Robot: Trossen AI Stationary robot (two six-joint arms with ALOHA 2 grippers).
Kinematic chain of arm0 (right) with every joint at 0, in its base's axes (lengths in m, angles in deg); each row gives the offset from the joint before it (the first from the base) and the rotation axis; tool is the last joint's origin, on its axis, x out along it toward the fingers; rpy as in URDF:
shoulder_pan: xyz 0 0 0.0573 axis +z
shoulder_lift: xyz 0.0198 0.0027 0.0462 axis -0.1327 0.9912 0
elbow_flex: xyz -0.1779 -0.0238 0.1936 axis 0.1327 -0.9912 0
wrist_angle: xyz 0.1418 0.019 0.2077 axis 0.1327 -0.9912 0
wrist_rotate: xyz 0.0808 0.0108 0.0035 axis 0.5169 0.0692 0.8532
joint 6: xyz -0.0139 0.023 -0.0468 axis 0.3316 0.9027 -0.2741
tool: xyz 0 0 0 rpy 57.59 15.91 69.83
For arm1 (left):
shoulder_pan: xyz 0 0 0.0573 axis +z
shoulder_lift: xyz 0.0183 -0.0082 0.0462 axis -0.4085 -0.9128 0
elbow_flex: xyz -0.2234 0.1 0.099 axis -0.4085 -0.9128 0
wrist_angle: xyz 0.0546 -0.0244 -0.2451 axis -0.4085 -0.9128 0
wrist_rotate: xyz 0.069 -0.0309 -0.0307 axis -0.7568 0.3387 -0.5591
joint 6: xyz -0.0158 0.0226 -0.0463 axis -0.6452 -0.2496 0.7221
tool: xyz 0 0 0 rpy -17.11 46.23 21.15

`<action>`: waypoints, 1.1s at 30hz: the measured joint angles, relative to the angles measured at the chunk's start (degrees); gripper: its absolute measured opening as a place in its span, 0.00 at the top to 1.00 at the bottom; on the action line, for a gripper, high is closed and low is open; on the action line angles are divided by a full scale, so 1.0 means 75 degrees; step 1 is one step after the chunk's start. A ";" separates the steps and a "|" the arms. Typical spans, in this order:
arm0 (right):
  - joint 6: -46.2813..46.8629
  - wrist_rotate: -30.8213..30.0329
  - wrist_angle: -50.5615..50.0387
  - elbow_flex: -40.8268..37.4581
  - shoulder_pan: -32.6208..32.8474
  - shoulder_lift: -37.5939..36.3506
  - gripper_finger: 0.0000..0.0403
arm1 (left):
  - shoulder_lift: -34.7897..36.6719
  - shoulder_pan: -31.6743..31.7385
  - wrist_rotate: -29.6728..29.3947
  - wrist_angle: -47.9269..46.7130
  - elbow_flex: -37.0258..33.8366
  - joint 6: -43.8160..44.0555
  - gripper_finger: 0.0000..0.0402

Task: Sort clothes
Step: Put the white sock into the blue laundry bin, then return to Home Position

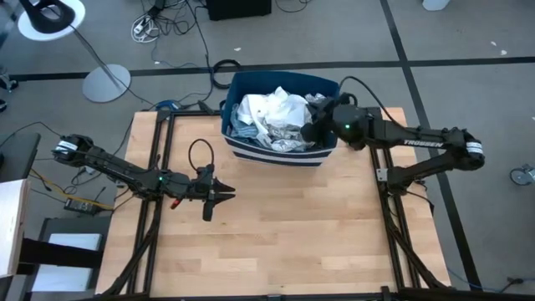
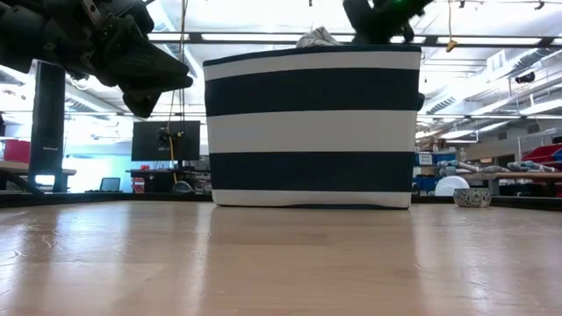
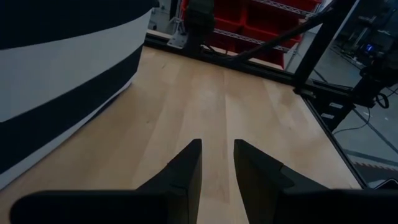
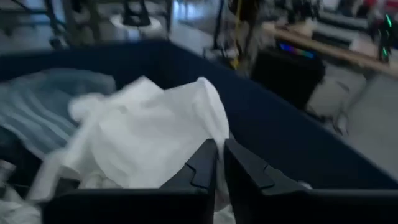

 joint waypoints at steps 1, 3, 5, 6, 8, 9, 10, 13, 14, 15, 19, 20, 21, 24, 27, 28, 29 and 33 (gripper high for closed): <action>0.0224 0.0014 -0.0302 -0.0006 -0.0100 0.0024 0.92 | 0.0000 0.0002 0.0000 -0.0019 0.0000 0.0000 0.75; 0.0400 0.0047 -0.0408 -0.0009 -0.0225 0.0031 0.88 | 0.0000 0.0000 0.0000 -0.0034 0.0000 0.0000 0.75; 0.0367 0.0052 -0.0370 -0.0009 -0.0257 -0.0070 0.82 | 0.0000 0.0002 0.0000 -0.0054 0.0000 0.0000 0.75; 0.0323 0.0060 -0.0265 -0.0006 -0.0251 -0.0161 0.79 | 0.0000 -0.0001 -0.0001 -0.0055 0.0000 0.0000 0.75; 0.0271 0.0063 -0.0124 -0.0005 -0.0237 -0.0372 0.73 | 0.0001 -0.0001 -0.0003 -0.0055 0.0000 0.0001 0.75; 0.0282 0.0066 -0.0095 0.0003 -0.0222 -0.0491 0.69 | 0.0000 0.0002 -0.0003 -0.0058 0.0000 0.0000 0.75; 0.0296 0.0063 -0.0106 0.0003 -0.0197 -0.0599 0.66 | 0.0000 -0.0001 -0.0001 -0.0057 0.0000 0.0001 0.75; 0.0220 0.0063 -0.0151 0.0003 -0.0096 -0.0932 0.57 | 0.0001 0.0000 -0.0003 -0.0055 0.0000 0.0003 0.75; 0.0210 0.0062 -0.0210 0.0003 -0.0034 -0.1049 0.55 | 0.0000 -0.0001 -0.0003 -0.0050 0.0000 0.0003 0.75; 0.0232 0.0063 -0.0284 0.0003 0.0049 -0.1167 0.53 | 0.0002 -0.0001 -0.0003 -0.0052 0.0000 0.0001 0.75; 0.1064 0.0629 -0.1250 0.0009 0.0518 -0.1626 0.49 | 0.0000 0.0000 -0.0125 -0.0047 0.0000 -0.0255 0.75; 0.1221 0.0947 -0.1516 0.0009 0.0657 -0.1731 0.48 | 0.0003 0.0011 -0.0137 -0.0047 0.0000 -0.0348 0.75; 0.1259 0.1278 -0.1806 0.0009 0.0810 -0.1834 0.48 | 0.0015 0.0049 -0.0140 -0.0041 0.0000 -0.0441 0.75; 0.1220 0.2282 -0.2508 0.0009 0.1270 -0.1996 0.48 | 0.0023 0.0373 -0.0115 0.0056 0.0003 -0.0606 0.75; 0.1210 0.3085 -0.2952 0.0009 0.1737 -0.1981 0.48 | 0.0023 0.1011 0.0441 0.0076 0.0003 -0.0891 0.75; 0.1236 0.3263 -0.3090 0.0009 0.1863 -0.1944 0.48 | 0.0023 0.1244 0.0737 0.0122 0.0003 -0.0999 0.75; 0.1437 0.3374 -0.3326 0.0009 0.1982 -0.1912 0.48 | 0.0023 0.1476 0.1053 0.0179 0.0003 -0.1062 0.75; 0.2000 0.3394 -0.3544 -0.0437 0.2444 -0.1796 0.48 | 0.0026 0.2307 0.2002 0.0140 0.0003 -0.1304 0.75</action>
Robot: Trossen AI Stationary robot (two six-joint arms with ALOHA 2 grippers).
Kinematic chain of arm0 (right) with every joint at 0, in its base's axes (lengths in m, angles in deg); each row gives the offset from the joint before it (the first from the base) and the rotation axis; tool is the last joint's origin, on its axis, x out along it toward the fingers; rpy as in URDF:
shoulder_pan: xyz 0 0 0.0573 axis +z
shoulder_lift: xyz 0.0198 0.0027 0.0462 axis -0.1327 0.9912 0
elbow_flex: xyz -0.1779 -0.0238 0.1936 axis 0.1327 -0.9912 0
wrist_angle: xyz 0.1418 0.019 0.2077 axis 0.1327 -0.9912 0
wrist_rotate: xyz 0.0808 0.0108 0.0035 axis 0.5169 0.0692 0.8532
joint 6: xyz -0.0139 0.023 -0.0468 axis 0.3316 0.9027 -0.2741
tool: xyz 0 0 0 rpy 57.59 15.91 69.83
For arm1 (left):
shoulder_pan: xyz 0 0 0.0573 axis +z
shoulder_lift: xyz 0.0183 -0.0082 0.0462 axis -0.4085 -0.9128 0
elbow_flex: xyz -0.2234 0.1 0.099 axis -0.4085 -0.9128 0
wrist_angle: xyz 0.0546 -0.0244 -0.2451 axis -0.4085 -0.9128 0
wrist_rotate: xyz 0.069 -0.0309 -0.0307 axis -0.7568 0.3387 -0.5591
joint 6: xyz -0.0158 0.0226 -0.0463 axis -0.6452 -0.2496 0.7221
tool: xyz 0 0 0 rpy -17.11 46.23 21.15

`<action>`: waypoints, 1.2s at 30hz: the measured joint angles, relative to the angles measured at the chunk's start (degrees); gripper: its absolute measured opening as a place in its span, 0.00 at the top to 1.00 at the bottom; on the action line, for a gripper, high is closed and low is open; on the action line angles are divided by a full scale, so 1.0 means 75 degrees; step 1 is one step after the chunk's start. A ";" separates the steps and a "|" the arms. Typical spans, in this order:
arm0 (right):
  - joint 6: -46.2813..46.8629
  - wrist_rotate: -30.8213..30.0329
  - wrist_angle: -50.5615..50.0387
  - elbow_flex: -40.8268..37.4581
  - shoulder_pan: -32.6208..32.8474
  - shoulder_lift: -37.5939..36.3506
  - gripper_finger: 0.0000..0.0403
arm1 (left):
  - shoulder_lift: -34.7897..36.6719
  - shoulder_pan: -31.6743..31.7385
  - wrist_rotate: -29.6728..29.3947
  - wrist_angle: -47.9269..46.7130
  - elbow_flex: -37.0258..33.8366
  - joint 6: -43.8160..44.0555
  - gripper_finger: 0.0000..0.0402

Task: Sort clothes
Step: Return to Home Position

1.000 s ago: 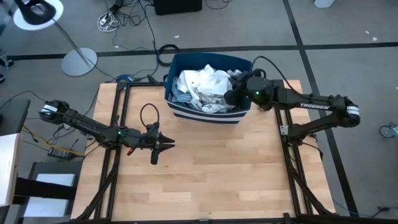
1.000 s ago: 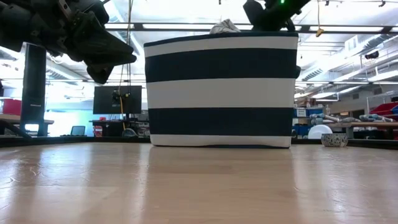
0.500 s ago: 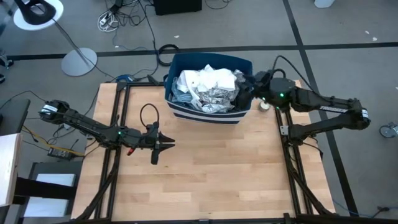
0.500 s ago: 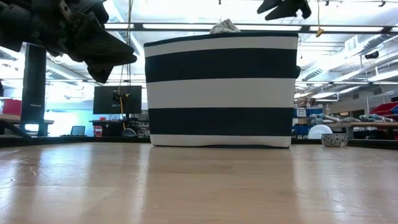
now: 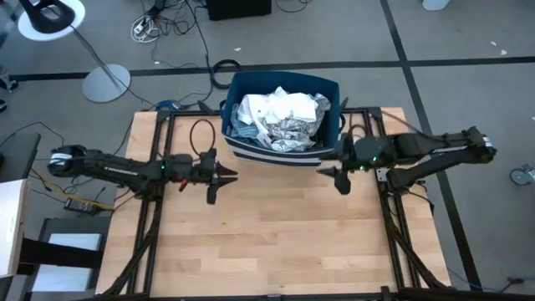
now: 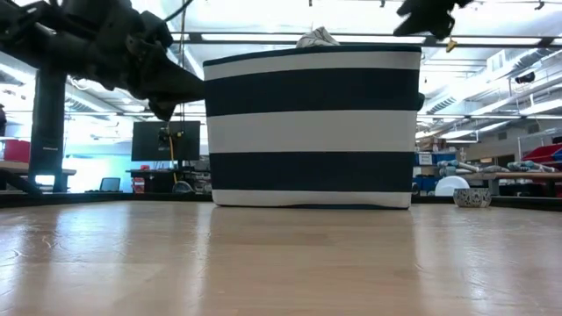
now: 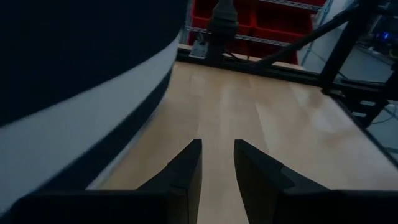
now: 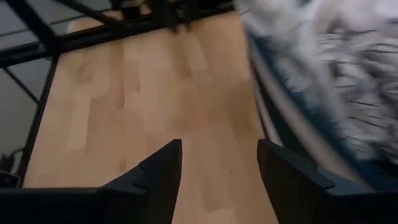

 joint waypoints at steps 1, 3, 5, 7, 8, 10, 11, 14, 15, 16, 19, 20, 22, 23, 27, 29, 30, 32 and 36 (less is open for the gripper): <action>-0.0116 -0.0026 0.0272 -0.0281 0.0103 -0.0020 0.48 | 0.0000 0.0171 0.0132 -0.0004 0.0000 -0.0090 0.75; -0.0274 -0.0075 0.1102 -0.0945 0.0267 -0.0121 0.48 | 0.0059 0.0445 0.0336 -0.0057 0.0000 -0.0226 0.75; -0.0263 -0.0100 0.1846 -0.1682 0.0352 -0.0323 0.48 | 0.0164 0.0635 0.0544 -0.0086 -0.0001 -0.0282 0.75; -0.0142 -0.0125 0.2474 -0.2359 0.0373 -0.0613 0.48 | 0.0445 0.0742 0.0674 -0.0326 -0.0003 -0.0294 0.75; -0.0038 -0.0125 0.2656 -0.2677 0.0373 -0.0815 0.48 | 0.0627 0.0761 0.0673 -0.0503 -0.0003 -0.0305 0.75; 0.0191 -0.0125 0.2865 -0.3207 0.0370 -0.1254 0.48 | 0.1031 0.0775 0.0488 -0.0915 -0.0053 -0.0322 0.75; 0.0272 -0.0125 0.2904 -0.3432 0.0370 -0.1509 0.48 | 0.1265 0.0777 0.0367 -0.0906 -0.0184 -0.0322 0.75; 0.0409 -0.0131 0.2983 -0.3994 0.0370 -0.2334 0.48 | 0.2032 0.0775 0.0114 -0.0052 -0.0924 -0.0285 0.75; 0.0405 -0.0135 0.3053 -0.4157 0.0369 -0.2603 0.48 | 0.2287 0.0775 0.0093 0.0355 -0.1264 -0.0256 0.75; 0.0368 -0.0175 0.3159 -0.4312 0.0361 -0.2904 0.48 | 0.2512 0.0775 0.0088 0.0783 -0.1589 -0.0219 0.75; 0.0235 -0.0411 0.3225 -0.4680 0.0292 -0.3747 0.48 | 0.3096 0.0778 0.0043 0.0633 -0.2002 0.0016 0.75; 0.0204 -0.0473 0.3243 -0.4814 0.0259 -0.4016 0.48 | 0.3280 0.0778 0.0042 0.0224 -0.1961 0.0020 0.75; 0.0200 -0.0498 0.3202 -0.5094 0.0214 -0.4562 0.48 | 0.3510 0.0786 0.0031 -0.0233 -0.1930 -0.0040 0.75; 0.0199 -0.0498 0.3199 -0.5220 0.0197 -0.4816 0.48 | 0.3617 0.0787 0.0027 -0.0397 -0.1913 -0.0076 0.75; 0.0252 -0.0487 0.3167 -0.5750 0.0169 -0.5734 0.48 | 0.4279 0.0787 0.0005 -0.0928 -0.1912 -0.0230 0.75; 0.0271 -0.0479 0.3126 -0.6014 0.0169 -0.6119 0.48 | 0.4667 0.0787 -0.0061 -0.1356 -0.1915 -0.0240 0.75; 0.0281 -0.0455 0.3085 -0.6125 0.0169 -0.6292 0.48 | 0.4873 0.0787 -0.0081 -0.1586 -0.1915 -0.0240 0.75; 0.0426 -0.0384 0.2958 -0.6327 0.0169 -0.6616 0.48 | 0.5290 0.0787 -0.0085 -0.1981 -0.1918 -0.0240 0.75; 0.0595 -0.0320 0.2730 -0.6700 0.0169 -0.7098 0.48 | 0.6192 0.0787 -0.0081 -0.2650 -0.1918 -0.0244 0.75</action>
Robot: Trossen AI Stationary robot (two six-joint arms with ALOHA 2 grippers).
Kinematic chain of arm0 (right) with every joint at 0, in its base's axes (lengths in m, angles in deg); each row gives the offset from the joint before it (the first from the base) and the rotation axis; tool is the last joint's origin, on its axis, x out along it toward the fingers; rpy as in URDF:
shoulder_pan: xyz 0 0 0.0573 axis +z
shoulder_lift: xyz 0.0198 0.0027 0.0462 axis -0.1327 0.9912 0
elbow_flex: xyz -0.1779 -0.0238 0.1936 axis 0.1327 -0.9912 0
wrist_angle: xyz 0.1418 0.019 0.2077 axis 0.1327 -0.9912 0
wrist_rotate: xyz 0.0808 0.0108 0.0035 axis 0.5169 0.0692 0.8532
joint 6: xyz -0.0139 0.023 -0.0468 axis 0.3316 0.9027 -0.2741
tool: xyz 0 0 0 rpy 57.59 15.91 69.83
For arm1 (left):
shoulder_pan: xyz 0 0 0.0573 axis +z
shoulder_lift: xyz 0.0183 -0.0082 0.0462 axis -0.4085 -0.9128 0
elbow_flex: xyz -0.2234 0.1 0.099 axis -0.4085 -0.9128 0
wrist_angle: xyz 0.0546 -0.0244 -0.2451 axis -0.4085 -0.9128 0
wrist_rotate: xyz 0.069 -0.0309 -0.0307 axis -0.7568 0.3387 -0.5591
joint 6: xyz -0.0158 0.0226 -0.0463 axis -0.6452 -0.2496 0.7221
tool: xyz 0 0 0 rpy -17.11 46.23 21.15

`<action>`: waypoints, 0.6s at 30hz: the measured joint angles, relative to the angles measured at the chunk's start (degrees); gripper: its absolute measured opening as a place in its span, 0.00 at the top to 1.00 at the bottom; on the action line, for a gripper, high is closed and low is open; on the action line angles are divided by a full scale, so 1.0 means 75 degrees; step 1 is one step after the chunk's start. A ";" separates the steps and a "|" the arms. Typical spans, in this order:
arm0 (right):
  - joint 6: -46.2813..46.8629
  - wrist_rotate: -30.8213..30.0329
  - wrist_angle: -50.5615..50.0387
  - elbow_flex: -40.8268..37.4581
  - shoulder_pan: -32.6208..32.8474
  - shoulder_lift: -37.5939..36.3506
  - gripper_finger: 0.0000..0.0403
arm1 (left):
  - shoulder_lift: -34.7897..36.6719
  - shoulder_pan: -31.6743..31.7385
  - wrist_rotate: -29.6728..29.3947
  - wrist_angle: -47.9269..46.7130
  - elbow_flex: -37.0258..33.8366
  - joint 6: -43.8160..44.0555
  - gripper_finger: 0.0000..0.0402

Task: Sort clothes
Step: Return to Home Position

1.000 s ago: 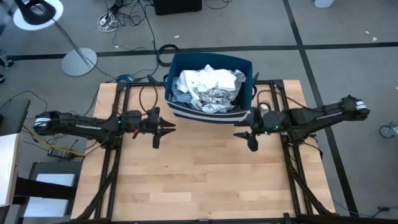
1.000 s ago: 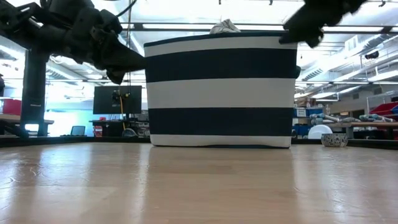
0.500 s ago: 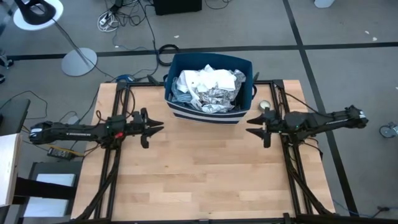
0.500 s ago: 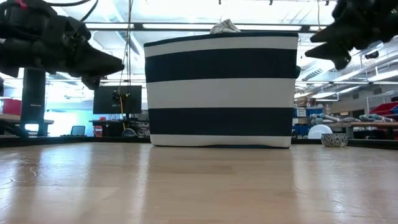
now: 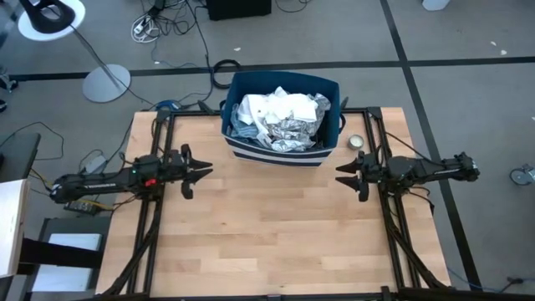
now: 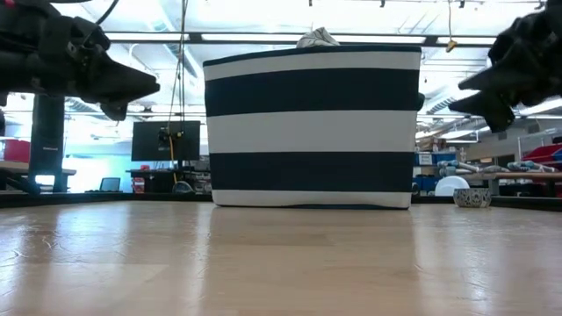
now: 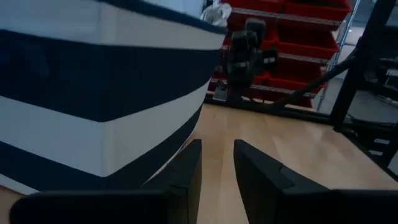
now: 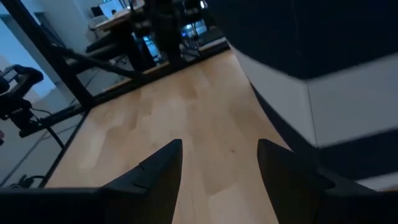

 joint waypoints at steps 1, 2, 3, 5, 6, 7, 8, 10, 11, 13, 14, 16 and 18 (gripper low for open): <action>0.0064 0.0000 -0.0099 -0.0071 0.0000 -0.0093 0.48 | 0.0250 0.0000 -0.0003 -0.0199 -0.0003 -0.0014 0.75; 0.0142 -0.0002 -0.0129 -0.0144 0.0000 -0.0114 0.48 | 0.0496 0.0000 -0.0003 -0.0401 0.0000 -0.0025 0.75; 0.0197 0.0001 -0.0095 -0.0171 0.0000 -0.0100 0.48 | 0.0744 0.0000 -0.0002 -0.0599 0.0000 -0.0028 0.75; 0.0190 0.0003 -0.0060 -0.0175 0.0028 -0.0038 0.48 | 0.1227 0.0000 0.0000 -0.1079 -0.0003 -0.0031 0.75; 0.0112 0.0003 -0.0064 -0.0178 0.0067 -0.0022 0.48 | 0.1243 -0.0001 0.0001 -0.1139 0.0003 -0.0027 0.75; -0.0021 0.0010 -0.0066 -0.0178 0.0118 -0.0049 0.48 | 0.1232 0.0000 0.0000 -0.1174 0.0012 -0.0025 0.75; -0.0149 0.0020 -0.0053 -0.0179 0.0176 -0.0080 0.48 | 0.1220 0.0000 0.0003 -0.1244 -0.0001 -0.0025 0.75; -0.0393 -0.0018 0.0028 -0.0195 0.0290 -0.0108 0.48 | 0.1235 0.0000 0.0003 -0.1299 -0.0003 -0.0011 0.75; -0.0486 -0.0064 0.0029 -0.0195 0.0341 -0.0102 0.48 | 0.1240 0.0000 0.0004 -0.1310 -0.0012 -0.0010 0.75; -0.0583 -0.0182 0.0029 -0.0195 0.0425 -0.0089 0.48 | 0.1236 -0.0007 0.0008 -0.1311 -0.0014 -0.0005 0.75; -0.0639 -0.0253 0.0029 -0.0195 0.0468 -0.0092 0.48 | 0.1236 -0.0006 0.0006 -0.1334 -0.0015 -0.0012 0.75; -0.0846 -0.0336 0.0035 -0.0200 0.0528 -0.0096 0.48 | 0.1236 -0.0006 0.0006 -0.1265 -0.0015 -0.0063 0.75; -0.1048 -0.0609 0.0257 -0.0242 0.0549 -0.0096 0.48 | 0.1236 -0.0006 0.0006 -0.1202 -0.0015 -0.0101 0.75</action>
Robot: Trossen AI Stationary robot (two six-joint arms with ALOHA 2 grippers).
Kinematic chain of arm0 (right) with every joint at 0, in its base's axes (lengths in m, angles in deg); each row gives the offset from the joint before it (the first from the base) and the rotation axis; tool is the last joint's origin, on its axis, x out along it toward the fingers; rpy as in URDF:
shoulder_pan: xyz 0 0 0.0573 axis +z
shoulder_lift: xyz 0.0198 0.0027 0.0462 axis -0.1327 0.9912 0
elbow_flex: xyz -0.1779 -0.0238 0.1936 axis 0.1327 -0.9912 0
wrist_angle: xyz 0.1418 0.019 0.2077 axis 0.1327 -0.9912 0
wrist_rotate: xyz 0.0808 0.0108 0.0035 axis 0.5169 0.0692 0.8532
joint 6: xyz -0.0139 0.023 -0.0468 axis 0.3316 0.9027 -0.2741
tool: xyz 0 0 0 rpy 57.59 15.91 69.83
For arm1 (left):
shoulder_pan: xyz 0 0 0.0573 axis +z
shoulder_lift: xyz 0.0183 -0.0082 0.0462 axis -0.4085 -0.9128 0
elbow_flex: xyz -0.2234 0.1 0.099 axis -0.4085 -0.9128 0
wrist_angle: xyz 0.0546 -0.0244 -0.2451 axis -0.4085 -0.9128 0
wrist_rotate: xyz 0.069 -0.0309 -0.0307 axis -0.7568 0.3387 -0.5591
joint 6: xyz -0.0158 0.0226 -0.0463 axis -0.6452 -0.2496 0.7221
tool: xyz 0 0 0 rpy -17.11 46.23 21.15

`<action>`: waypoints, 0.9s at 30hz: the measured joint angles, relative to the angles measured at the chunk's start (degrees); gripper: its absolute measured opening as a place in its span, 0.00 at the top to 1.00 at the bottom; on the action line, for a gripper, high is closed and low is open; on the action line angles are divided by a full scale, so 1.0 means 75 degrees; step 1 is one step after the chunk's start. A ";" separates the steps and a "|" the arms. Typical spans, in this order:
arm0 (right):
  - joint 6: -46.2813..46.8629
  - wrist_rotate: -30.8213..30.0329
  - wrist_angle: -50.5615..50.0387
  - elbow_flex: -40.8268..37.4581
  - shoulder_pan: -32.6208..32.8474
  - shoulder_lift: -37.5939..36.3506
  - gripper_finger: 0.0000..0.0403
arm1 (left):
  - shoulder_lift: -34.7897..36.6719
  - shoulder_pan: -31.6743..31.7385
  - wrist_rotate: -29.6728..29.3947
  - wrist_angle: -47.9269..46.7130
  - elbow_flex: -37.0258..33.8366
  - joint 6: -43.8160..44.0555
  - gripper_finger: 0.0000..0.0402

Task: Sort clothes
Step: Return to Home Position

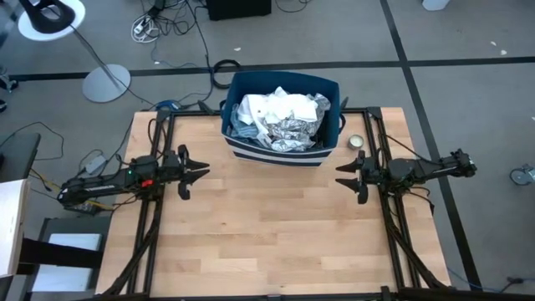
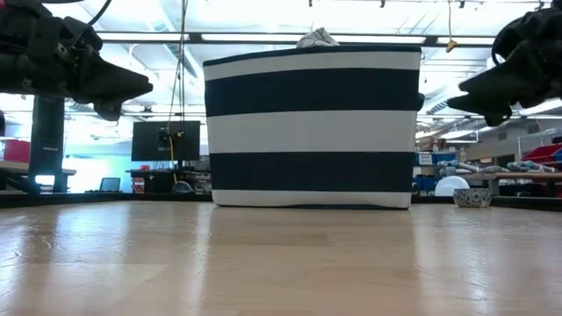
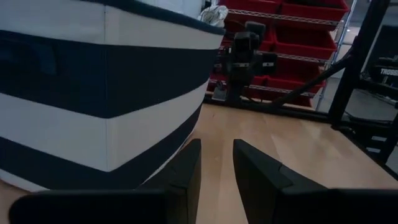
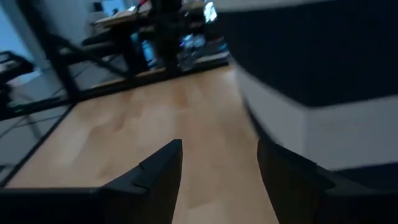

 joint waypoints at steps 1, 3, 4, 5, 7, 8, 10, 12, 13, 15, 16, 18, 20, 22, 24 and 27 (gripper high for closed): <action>-0.0138 -0.0161 0.0169 -0.0031 -0.0001 0.0000 0.48 | 0.0000 0.0000 0.0000 0.0000 0.0000 -0.0006 0.75; -0.0367 -0.0461 0.0362 -0.0070 -0.0004 0.0000 0.48 | 0.0000 0.0000 0.0001 -0.0005 0.0000 0.0024 0.75; -0.0396 -0.0650 0.0371 -0.0070 -0.0021 0.0000 0.48 | 0.0000 0.0000 0.0003 -0.0006 0.0000 0.0067 0.75; -0.0423 -0.0851 0.0369 -0.0070 -0.0047 0.0000 0.48 | 0.0000 0.0000 0.0006 -0.0017 0.0000 0.0135 0.75; -0.0454 -0.1311 0.0369 -0.0070 -0.0114 0.0006 0.48 | 0.0000 0.0000 0.0020 -0.0133 0.0000 0.0475 0.75; -0.0489 -0.1494 0.0368 -0.0070 -0.0158 0.0024 0.48 | -0.0002 0.0000 0.0035 -0.0162 0.0000 0.0665 0.75; -0.0496 -0.1808 0.0364 -0.0070 -0.0251 0.0068 0.48 | -0.0005 0.0000 0.0037 -0.0178 0.0000 0.0888 0.75; -0.0499 -0.1934 0.0361 -0.0073 -0.0342 0.0132 0.48 | -0.0003 0.0000 0.0035 -0.0172 0.0000 0.0883 0.75; -0.0496 -0.1938 0.0358 -0.0073 -0.0377 0.0180 0.48 | -0.0005 0.0000 0.0035 -0.0161 0.0000 0.0869 0.75; -0.0499 -0.1929 0.0355 -0.0073 -0.0415 0.0342 0.48 | -0.0006 0.0000 0.0026 -0.0097 0.0000 0.0865 0.75; -0.0502 -0.1927 0.0355 -0.0073 -0.0426 0.0440 0.48 | -0.0006 0.0000 0.0026 -0.0030 0.0000 0.0865 0.75; -0.0582 -0.1927 0.0352 -0.0073 -0.0427 0.0676 0.48 | -0.0003 0.0000 0.0023 0.0062 0.0000 0.0864 0.75; -0.0775 -0.1909 0.0352 -0.0074 -0.0427 0.0914 0.48 | -0.0003 0.0000 0.0020 0.0079 0.0000 0.0863 0.75; -0.0914 -0.1903 0.0372 -0.0076 -0.0427 0.1121 0.48 | -0.0006 0.0000 0.0020 0.0079 0.0000 0.0863 0.75; -0.0957 -0.1901 0.0493 -0.0090 -0.0427 0.1279 0.48 | -0.0006 0.0000 0.0019 0.0079 0.0000 0.0863 0.75; -0.0965 -0.1883 0.0730 -0.0122 -0.0427 0.1430 0.48 | -0.0006 0.0000 0.0015 0.0079 0.0000 0.0860 0.75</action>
